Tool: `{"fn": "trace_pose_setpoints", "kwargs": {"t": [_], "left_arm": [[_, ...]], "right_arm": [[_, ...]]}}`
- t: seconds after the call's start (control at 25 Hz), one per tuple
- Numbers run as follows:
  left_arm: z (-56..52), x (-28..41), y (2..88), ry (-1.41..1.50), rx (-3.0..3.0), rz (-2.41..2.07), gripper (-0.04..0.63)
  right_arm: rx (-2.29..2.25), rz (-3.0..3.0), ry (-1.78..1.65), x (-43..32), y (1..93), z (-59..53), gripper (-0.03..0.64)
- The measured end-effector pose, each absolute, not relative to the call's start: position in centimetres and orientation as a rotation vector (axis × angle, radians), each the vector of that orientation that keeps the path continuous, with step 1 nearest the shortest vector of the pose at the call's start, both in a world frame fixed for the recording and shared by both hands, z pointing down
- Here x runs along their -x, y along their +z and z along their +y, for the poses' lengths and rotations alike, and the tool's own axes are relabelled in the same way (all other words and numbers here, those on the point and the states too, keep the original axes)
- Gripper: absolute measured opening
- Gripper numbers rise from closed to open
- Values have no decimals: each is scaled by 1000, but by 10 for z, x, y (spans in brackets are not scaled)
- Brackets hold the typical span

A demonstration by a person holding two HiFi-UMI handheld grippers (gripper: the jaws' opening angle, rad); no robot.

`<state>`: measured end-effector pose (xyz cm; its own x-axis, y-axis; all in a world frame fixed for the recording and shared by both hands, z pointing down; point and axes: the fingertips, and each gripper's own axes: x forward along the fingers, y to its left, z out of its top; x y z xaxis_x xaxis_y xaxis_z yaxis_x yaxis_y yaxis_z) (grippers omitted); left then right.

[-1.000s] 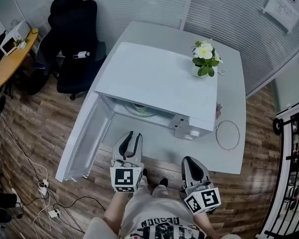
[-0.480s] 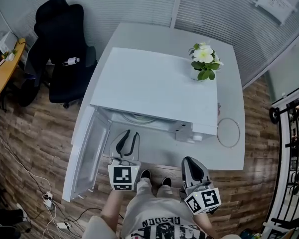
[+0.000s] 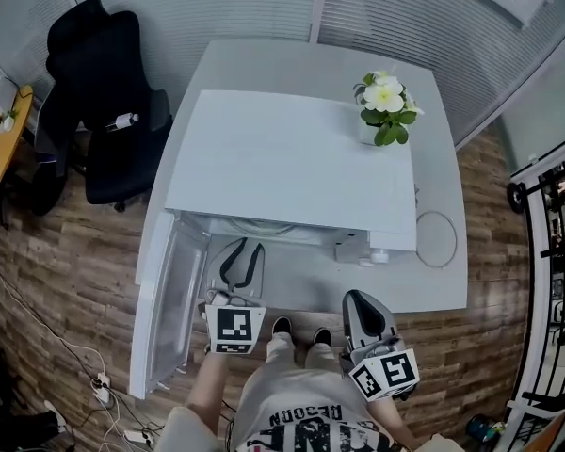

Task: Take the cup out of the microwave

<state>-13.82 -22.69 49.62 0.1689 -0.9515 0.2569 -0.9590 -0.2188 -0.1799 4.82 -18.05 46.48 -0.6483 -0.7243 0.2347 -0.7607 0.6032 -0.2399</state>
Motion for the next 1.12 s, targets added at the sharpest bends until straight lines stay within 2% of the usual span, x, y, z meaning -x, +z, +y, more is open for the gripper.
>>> {"fn": "trace_pose_setpoints", "kwargs": {"t": [1.12], "left_arm": [[-262, 125, 538, 1429, -2645, -1443, 153]], "right_arm": [[-1324, -2681, 496, -40, 466, -190, 25]]}}
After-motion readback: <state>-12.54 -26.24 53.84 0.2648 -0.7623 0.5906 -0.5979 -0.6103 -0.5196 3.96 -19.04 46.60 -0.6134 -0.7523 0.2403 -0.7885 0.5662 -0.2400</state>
